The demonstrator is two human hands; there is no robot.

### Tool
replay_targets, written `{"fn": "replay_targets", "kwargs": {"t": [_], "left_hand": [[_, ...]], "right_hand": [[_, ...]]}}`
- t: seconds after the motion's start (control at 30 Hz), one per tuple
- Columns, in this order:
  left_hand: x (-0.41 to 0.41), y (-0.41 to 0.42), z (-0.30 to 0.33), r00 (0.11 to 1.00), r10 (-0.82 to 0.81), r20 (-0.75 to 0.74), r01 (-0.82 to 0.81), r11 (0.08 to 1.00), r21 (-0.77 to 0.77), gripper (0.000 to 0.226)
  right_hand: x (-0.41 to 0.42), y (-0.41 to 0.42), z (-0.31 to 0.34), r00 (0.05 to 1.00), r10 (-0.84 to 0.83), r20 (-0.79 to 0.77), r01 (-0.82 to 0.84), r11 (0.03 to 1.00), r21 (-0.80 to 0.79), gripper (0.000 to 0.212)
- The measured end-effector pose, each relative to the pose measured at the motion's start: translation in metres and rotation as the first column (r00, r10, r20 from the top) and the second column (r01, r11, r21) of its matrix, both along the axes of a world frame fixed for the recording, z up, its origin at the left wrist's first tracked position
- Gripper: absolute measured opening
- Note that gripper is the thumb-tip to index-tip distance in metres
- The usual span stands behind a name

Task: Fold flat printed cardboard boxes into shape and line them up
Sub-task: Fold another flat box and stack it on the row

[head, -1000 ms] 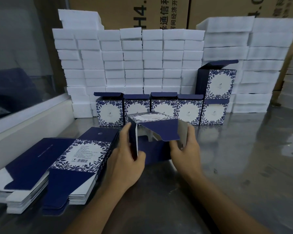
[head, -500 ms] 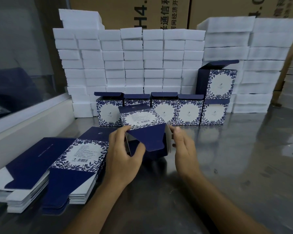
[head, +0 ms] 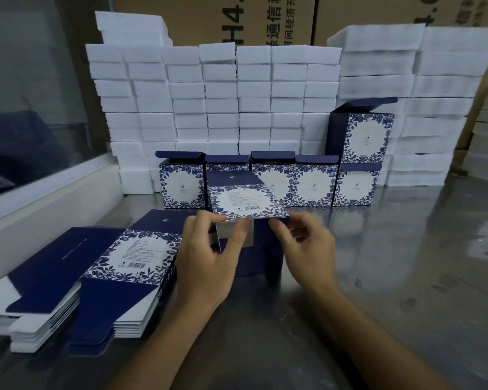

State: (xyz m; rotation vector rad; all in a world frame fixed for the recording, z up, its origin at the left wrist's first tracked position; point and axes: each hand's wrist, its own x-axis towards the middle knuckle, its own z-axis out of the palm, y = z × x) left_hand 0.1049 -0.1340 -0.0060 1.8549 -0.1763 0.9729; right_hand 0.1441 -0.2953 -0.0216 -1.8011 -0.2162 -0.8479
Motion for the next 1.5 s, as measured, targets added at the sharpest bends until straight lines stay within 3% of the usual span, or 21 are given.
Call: {"fn": "replay_targets", "kwargs": {"t": [0.23,0.33,0.43,0.67,0.93,1.2,1.37,1.5], "left_hand": [[-0.001,-0.003,0.000,1.000,-0.018,-0.004,0.018,1.000,0.006,0.050],[0.001,-0.002,-0.001,1.000,-0.013,-0.010,0.013,1.000,-0.010,0.050],[0.002,0.001,-0.001,1.000,0.002,-0.013,-0.002,0.999,-0.035,0.050],[0.004,0.004,-0.003,1.000,0.016,-0.017,-0.016,1.000,-0.019,0.050],[0.007,0.007,-0.004,0.999,0.016,-0.033,-0.017,1.000,-0.022,0.050],[0.007,0.007,-0.004,0.999,0.015,-0.042,-0.014,1.000,0.010,0.049],[0.007,0.008,-0.004,0.999,0.013,-0.044,-0.013,1.000,0.004,0.049],[0.008,0.008,-0.005,0.999,0.009,-0.043,-0.009,1.000,0.009,0.048]], "right_hand": [[0.007,-0.009,0.001,0.993,-0.087,0.077,0.090,0.995,-0.034,0.014],[0.007,-0.008,0.001,0.998,-0.053,0.043,0.053,0.999,-0.005,0.014],[0.007,-0.007,-0.003,0.999,-0.039,-0.025,0.037,0.997,-0.071,0.017],[0.009,-0.011,-0.003,0.996,-0.080,-0.033,0.072,0.977,-0.202,0.045],[0.012,-0.012,-0.011,0.983,-0.075,-0.167,0.031,0.966,-0.255,0.034],[0.012,-0.013,-0.012,0.969,-0.131,-0.207,0.054,0.938,-0.342,0.036],[0.011,-0.014,-0.017,0.935,-0.131,-0.331,-0.020,0.909,-0.416,0.037],[0.010,-0.016,-0.015,0.925,-0.073,-0.372,-0.087,0.914,-0.395,0.022]]}}
